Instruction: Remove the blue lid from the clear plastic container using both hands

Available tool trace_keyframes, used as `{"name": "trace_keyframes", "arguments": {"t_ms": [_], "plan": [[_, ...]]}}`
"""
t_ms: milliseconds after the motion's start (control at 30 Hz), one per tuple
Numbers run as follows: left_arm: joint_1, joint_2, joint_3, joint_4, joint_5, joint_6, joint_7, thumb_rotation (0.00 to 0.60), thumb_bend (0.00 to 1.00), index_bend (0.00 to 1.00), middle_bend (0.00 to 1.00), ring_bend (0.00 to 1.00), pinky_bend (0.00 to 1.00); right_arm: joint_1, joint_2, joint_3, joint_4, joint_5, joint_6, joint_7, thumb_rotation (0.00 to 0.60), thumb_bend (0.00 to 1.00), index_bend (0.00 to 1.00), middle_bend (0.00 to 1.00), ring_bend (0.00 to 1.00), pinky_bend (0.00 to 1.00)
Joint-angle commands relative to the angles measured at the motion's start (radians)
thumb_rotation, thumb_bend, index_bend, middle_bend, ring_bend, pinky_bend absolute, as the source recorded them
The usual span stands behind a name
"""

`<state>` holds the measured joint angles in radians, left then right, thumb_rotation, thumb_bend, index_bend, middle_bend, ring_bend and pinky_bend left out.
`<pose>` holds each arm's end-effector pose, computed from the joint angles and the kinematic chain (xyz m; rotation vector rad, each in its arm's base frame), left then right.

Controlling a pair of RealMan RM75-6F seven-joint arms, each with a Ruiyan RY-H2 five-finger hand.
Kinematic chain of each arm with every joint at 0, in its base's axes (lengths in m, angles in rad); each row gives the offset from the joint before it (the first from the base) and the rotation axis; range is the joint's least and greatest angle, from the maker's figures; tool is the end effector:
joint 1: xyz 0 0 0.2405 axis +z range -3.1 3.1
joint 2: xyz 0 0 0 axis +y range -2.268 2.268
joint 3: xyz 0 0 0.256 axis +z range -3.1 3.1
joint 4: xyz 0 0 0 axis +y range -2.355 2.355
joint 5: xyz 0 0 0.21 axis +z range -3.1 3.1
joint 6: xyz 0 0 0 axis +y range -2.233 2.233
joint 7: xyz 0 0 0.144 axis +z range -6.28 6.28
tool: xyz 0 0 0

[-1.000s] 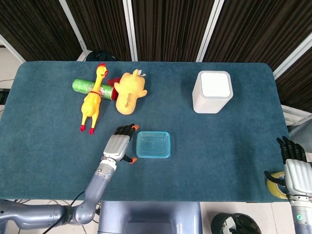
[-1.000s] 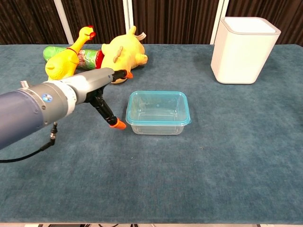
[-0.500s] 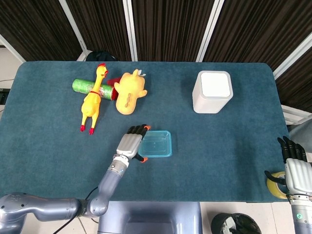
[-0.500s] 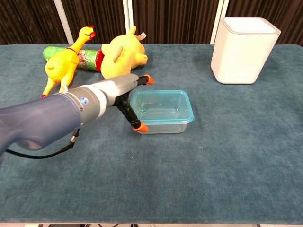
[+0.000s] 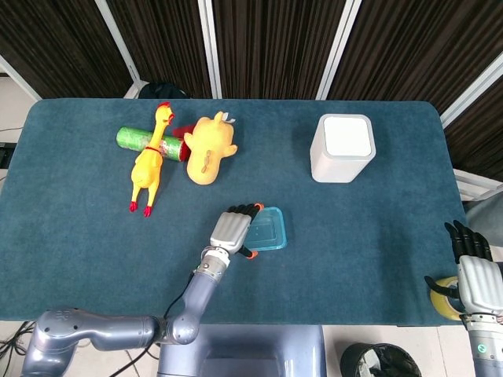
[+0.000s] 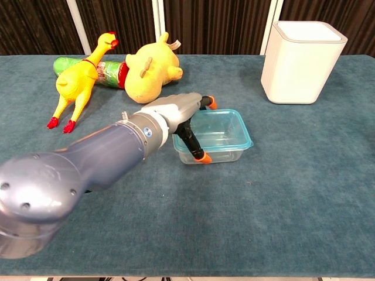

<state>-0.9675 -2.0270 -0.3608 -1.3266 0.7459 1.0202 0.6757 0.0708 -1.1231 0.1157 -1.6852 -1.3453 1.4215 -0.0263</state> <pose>-0.0195 0.3243 -0.1291 -1.8490 -1.1397 -0.9589 -0.3165 -0.1877 0.1589 1.2353 -1.0230 0.8693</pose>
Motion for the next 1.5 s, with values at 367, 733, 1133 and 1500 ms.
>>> {"name": "trace_keyframes", "arguments": {"t_ms": [367, 733, 1133, 1500], "plan": [[0.000, 0.126, 0.142, 0.004, 0.278, -0.076, -0.126, 0.600, 0.17, 0.29, 0.33, 0.29, 0.40, 0.014, 0.017, -0.010, -0.021, -0.050, 0.000, -0.023, 0.600, 0.24, 0.00, 0.00, 0.00, 0.00], [0.021, 0.196, 0.193, 0.031, 0.544, -0.106, -0.475, 0.600, 0.17, 0.28, 0.33, 0.28, 0.40, 0.088, -0.061, -0.027, -0.080, -0.116, -0.070, -0.166, 0.600, 0.24, 0.00, 0.00, 0.00, 0.00], [0.003, 0.193, 0.230, 0.061, 0.594, -0.188, -0.588, 0.600, 0.17, 0.27, 0.33, 0.28, 0.41, 0.168, -0.256, -0.032, -0.089, -0.077, -0.162, -0.377, 0.600, 0.24, 0.00, 0.00, 0.00, 0.00], [-0.007, 0.172, 0.229, 0.095, 0.612, -0.201, -0.609, 0.600, 0.17, 0.27, 0.33, 0.27, 0.41, 0.185, -0.390, -0.049, -0.070, -0.040, -0.172, -0.469, 0.600, 0.24, 0.00, 0.00, 0.00, 0.00]]}}
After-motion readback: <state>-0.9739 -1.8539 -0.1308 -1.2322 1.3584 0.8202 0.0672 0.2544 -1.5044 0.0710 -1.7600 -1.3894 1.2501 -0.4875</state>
